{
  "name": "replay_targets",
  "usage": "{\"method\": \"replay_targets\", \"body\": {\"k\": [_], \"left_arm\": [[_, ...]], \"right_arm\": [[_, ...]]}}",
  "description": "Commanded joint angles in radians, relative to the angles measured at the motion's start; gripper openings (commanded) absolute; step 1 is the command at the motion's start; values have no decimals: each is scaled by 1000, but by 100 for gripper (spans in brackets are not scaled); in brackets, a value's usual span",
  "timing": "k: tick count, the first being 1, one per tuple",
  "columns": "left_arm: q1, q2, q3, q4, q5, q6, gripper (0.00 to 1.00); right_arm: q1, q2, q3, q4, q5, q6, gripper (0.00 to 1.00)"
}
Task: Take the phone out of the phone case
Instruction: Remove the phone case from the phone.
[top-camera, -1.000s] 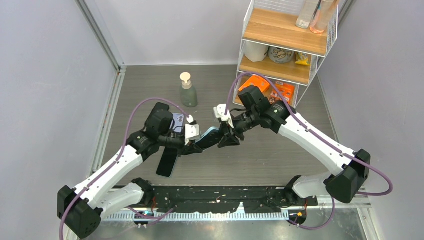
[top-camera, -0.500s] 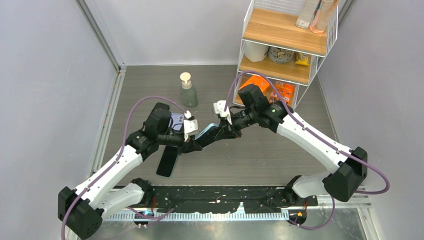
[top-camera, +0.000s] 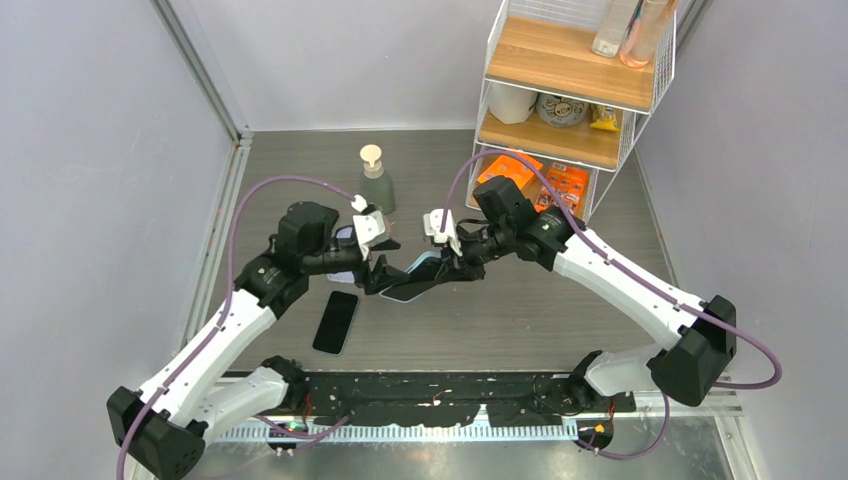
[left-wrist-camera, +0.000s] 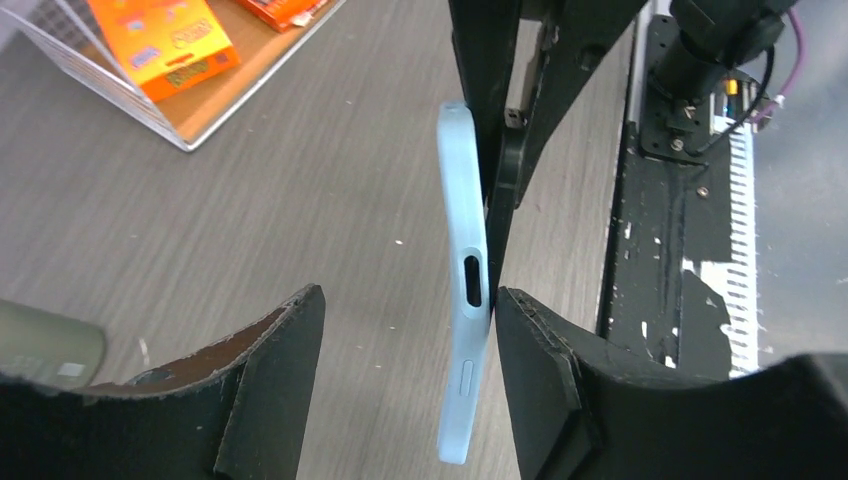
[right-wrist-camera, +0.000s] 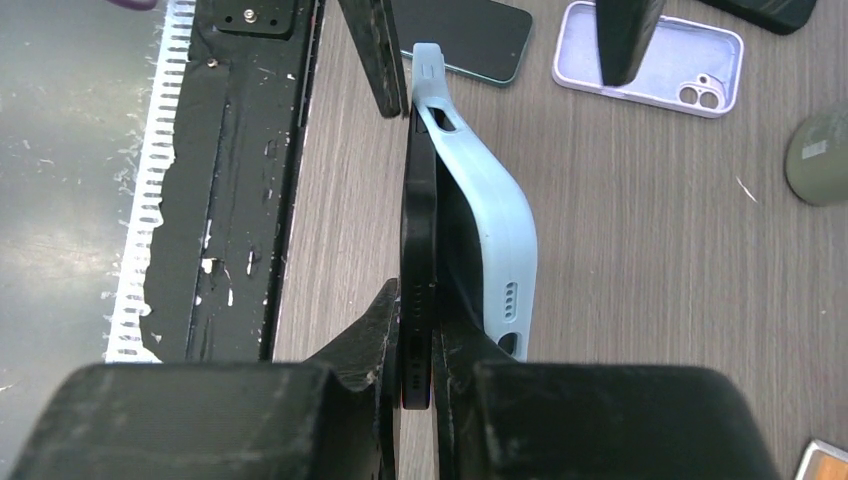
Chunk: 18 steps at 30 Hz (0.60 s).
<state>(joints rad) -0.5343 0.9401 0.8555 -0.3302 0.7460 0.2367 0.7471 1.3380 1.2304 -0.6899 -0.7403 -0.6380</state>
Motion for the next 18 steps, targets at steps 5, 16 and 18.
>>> {"method": "replay_targets", "body": {"k": [5,16,18], "left_arm": [[5,-13,122,-46,-103,-25,69],[6,24,207,-89,-116,-85,74],[5,36,218,-93,-118,-99,77]], "right_arm": [[1,-80,17,46,21,-8,5],[1,-113,21,35,48,-13,5],[1,-116,22,33,47,-18,5]]}}
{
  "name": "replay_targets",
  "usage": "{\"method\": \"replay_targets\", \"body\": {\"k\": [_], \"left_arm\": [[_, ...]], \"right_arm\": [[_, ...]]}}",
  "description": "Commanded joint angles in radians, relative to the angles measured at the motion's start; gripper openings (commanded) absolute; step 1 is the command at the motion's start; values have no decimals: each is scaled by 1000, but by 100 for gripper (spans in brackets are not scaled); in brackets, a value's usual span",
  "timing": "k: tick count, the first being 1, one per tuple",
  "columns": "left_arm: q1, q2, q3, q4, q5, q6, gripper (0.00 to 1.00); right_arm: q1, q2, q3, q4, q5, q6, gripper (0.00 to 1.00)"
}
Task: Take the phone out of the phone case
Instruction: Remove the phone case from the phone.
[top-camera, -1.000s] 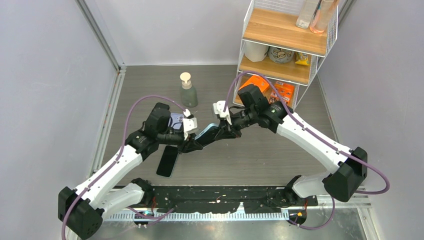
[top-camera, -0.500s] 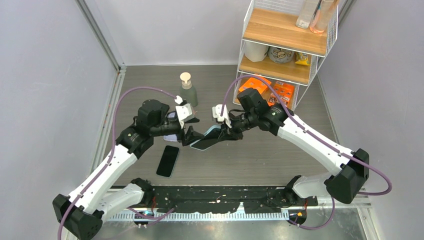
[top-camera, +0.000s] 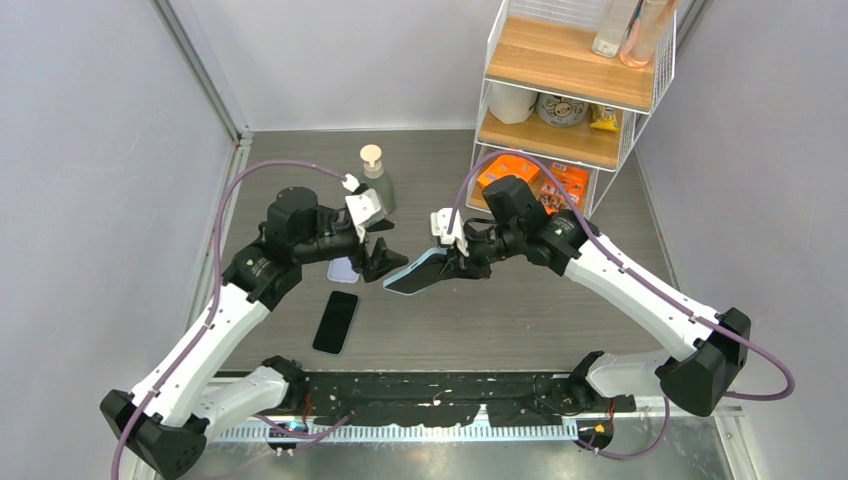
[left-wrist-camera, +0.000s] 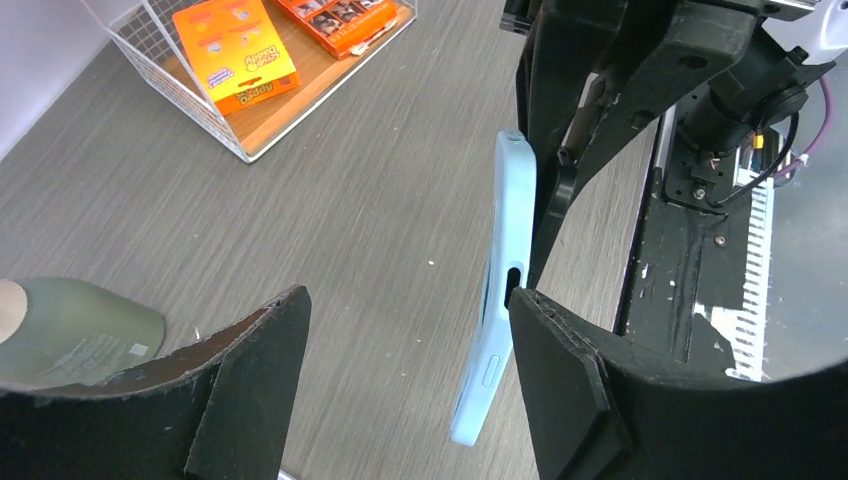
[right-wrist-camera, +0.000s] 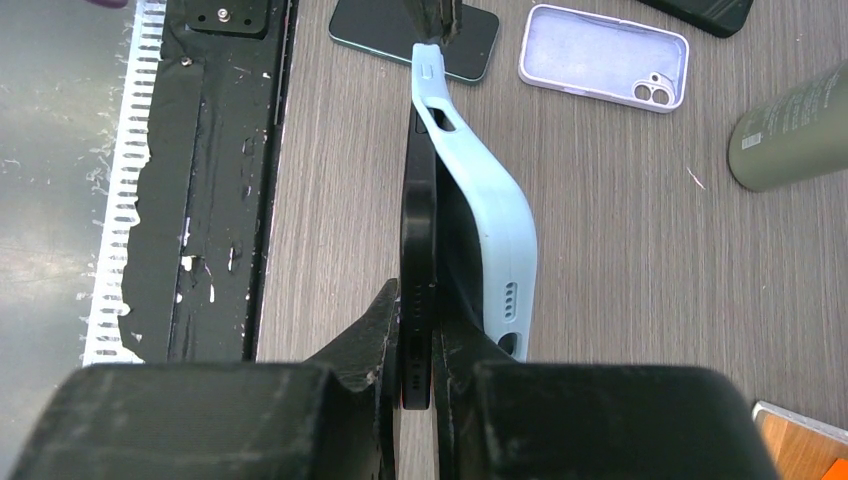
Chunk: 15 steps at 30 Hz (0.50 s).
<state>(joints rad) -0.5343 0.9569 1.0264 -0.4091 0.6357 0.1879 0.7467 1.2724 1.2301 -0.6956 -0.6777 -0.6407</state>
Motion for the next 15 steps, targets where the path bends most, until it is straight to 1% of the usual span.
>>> {"method": "replay_targets", "body": {"k": [1,8,14,15], "left_arm": [[5,25,47,-13,-12,-53,78],[5,55,54,13,14,-95,76],[5,88,65,48,79,-181,74],[5,93,66,57,90,-213,74]], "right_arm": [[2,-52,20,39,-18,-21,5],[2,-57,21,35,-18,-36,5],[1,-56,23,33,-20,-39,5],[2,-54,23,32,-21,-39,5]]}}
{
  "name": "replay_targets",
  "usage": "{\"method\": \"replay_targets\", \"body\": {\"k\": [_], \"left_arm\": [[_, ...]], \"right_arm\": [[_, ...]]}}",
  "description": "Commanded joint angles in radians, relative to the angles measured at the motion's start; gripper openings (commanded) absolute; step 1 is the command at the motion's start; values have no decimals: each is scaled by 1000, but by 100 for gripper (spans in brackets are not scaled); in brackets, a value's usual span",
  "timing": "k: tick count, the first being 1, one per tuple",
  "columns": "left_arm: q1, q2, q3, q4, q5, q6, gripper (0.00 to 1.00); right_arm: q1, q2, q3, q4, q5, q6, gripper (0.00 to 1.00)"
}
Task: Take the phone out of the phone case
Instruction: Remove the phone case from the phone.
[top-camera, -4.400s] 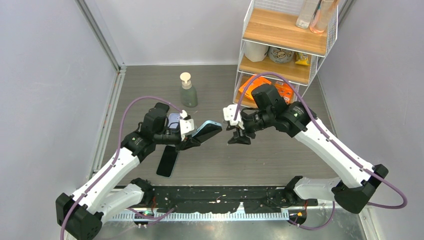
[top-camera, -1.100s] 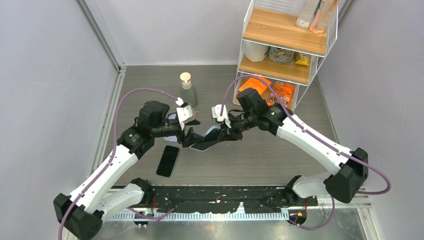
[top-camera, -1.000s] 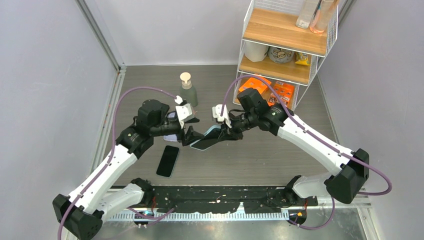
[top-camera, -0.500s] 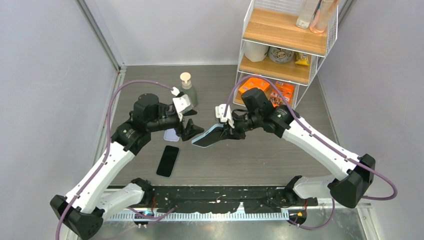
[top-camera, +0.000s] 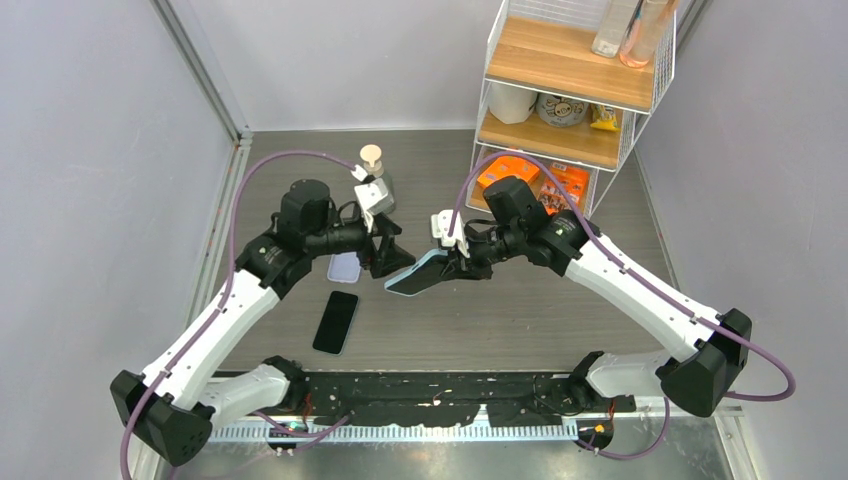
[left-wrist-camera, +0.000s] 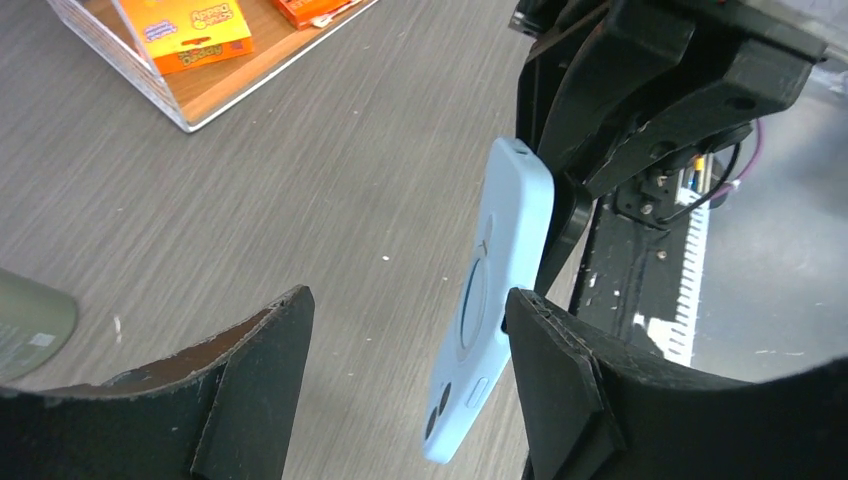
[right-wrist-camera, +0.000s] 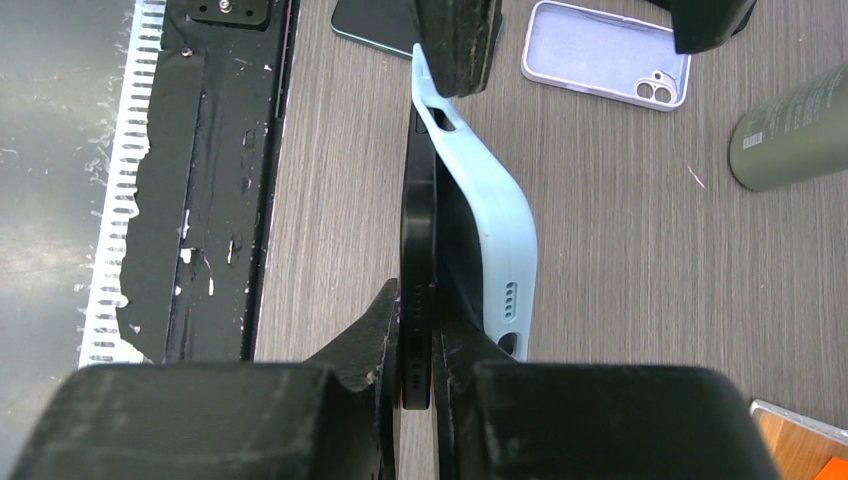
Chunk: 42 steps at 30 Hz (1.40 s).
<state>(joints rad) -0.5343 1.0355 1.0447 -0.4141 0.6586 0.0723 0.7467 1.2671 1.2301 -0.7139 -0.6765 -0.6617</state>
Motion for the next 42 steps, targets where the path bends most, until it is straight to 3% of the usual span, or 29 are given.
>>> {"method": "replay_targets", "body": {"k": [1,17,42], "left_arm": [[5,18,48,71,77,-118,74],[3,107,52,183,162,-304,69],[-10,161,51,232,192,-348,68]], "right_arm": [[2,-48,23,50,-24,-18,5],[2,-31,39,42,-32,-16,5],[2,-1,37,43,-29,-11,5]]}}
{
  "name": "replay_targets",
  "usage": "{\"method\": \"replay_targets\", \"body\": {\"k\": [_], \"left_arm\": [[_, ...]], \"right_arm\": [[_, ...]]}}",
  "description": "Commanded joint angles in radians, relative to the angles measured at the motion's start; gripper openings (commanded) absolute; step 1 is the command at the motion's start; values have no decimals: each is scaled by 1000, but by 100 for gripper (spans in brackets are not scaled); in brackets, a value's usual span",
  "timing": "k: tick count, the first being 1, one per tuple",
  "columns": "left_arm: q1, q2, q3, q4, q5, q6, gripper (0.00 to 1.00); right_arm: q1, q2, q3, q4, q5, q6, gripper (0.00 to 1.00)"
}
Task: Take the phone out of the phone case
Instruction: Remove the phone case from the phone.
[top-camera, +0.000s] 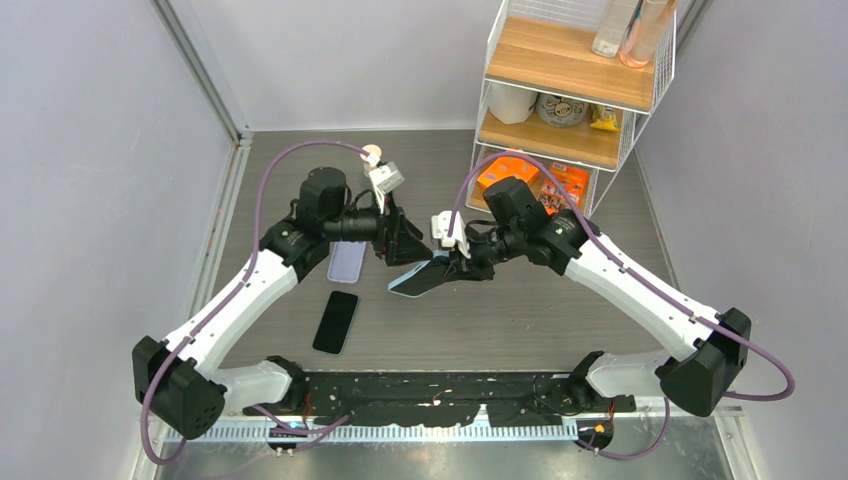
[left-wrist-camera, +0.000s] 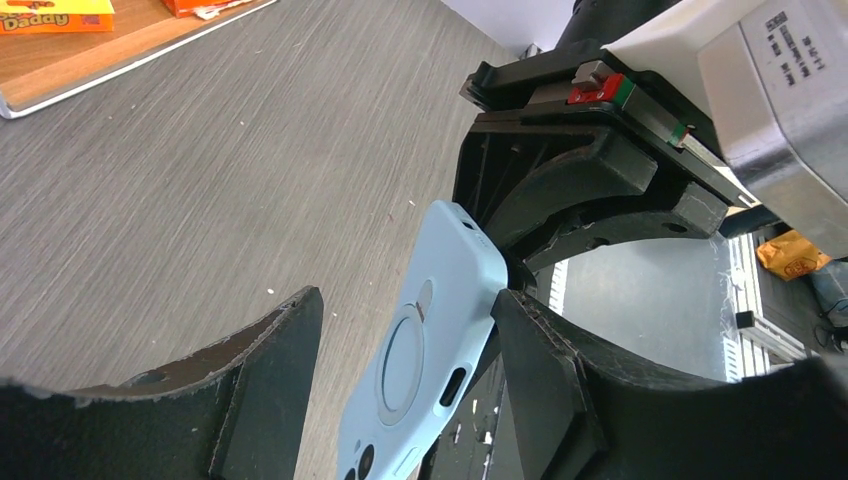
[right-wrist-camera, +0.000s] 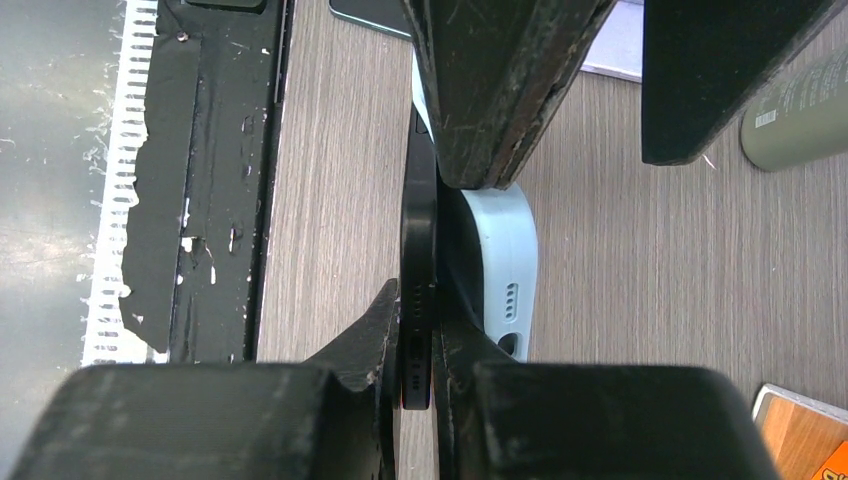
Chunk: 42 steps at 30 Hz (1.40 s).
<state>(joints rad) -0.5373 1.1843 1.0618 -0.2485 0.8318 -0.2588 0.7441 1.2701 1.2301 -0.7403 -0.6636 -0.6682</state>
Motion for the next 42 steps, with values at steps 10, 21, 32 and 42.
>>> {"method": "replay_targets", "body": {"k": [10,21,32,42], "left_arm": [[-9,41,40,79,35,-27,67],[-16,58,36,82,25,-21,67],[-28,104,45,45,-42,1,62],[-37,154,56,13,-70,-2,43]], "right_arm": [[6,11,42,72,-53,4,5],[6,12,46,73,-52,8,5],[6,10,52,71,-55,12,5],[6,-3,52,72,-56,9,5]]}}
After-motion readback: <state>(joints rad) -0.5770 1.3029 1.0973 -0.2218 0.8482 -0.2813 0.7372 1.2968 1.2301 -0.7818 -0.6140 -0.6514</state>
